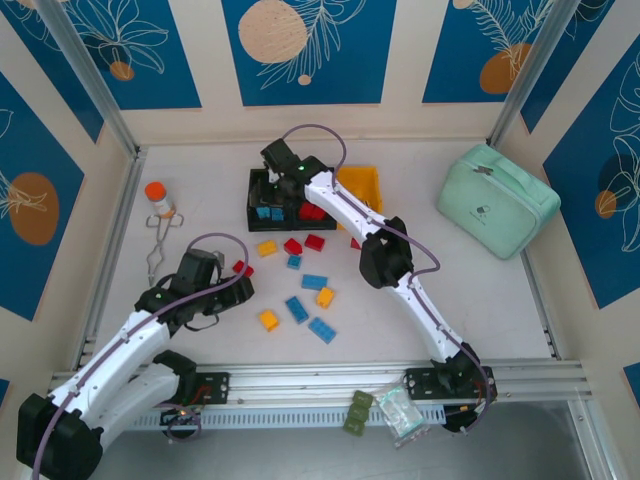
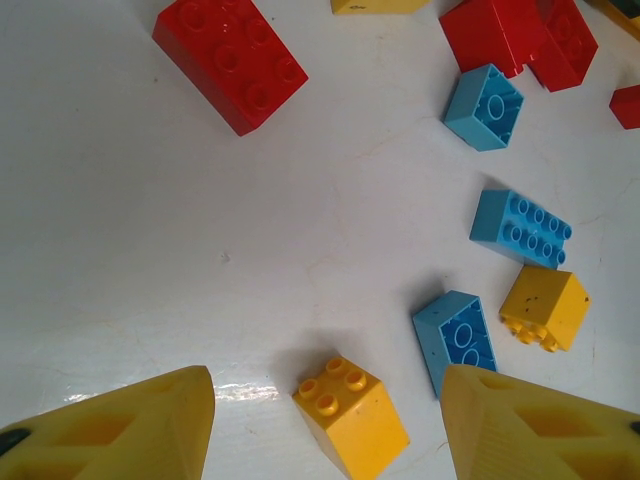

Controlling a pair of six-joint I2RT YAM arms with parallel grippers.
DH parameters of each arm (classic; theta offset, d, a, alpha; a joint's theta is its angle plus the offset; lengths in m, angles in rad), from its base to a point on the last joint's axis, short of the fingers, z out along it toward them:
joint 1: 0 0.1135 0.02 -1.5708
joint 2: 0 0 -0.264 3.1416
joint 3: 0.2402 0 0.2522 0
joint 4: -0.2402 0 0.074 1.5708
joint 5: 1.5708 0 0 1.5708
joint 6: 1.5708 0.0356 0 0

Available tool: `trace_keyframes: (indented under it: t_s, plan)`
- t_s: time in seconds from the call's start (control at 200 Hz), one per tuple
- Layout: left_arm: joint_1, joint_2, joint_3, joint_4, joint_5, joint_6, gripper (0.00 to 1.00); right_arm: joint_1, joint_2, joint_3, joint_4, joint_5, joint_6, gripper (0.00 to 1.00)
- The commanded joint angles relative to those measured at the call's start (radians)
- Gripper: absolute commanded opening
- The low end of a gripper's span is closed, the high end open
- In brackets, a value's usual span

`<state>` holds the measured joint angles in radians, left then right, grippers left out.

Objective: Sort the legos into containers by color
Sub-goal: Place the lego in the container, then pick up the lego from the center of the table.

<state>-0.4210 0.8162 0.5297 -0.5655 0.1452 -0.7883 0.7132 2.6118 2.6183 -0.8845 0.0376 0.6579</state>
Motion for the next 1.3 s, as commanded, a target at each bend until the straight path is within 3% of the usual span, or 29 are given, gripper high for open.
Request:
trace_keyframes:
  t_s: [0.0, 0.235, 0.65, 0.855, 1.06, 1.296]
  plan:
    - [0.011, -0.006, -0.009, -0.005, 0.006, -0.011, 0.61, -0.002, -0.006, 0.046, -0.021, -0.004, 0.000, 0.52]
    - [0.011, 0.014, -0.002, 0.023, 0.027, 0.001, 0.62, 0.013, -0.154, -0.072, -0.012, 0.035, -0.050, 0.52]
    - [-0.001, 0.135, 0.039, 0.202, 0.186, 0.041, 0.65, 0.033, -0.663, -0.829, 0.201, 0.226, -0.060, 0.54]
    - [-0.060, 0.236, 0.106, 0.263, 0.188, 0.063, 0.66, -0.005, -0.846, -1.141, 0.262, 0.315, 0.013, 0.62]
    - [-0.154, 0.341, 0.211, 0.271, 0.131, 0.102, 0.68, -0.058, -0.910, -1.306, 0.294, 0.364, 0.072, 0.66]
    - [-0.208, 0.403, 0.254, 0.277, 0.105, 0.098, 0.68, -0.089, -0.853, -1.339, 0.315, 0.445, 0.091, 0.66]
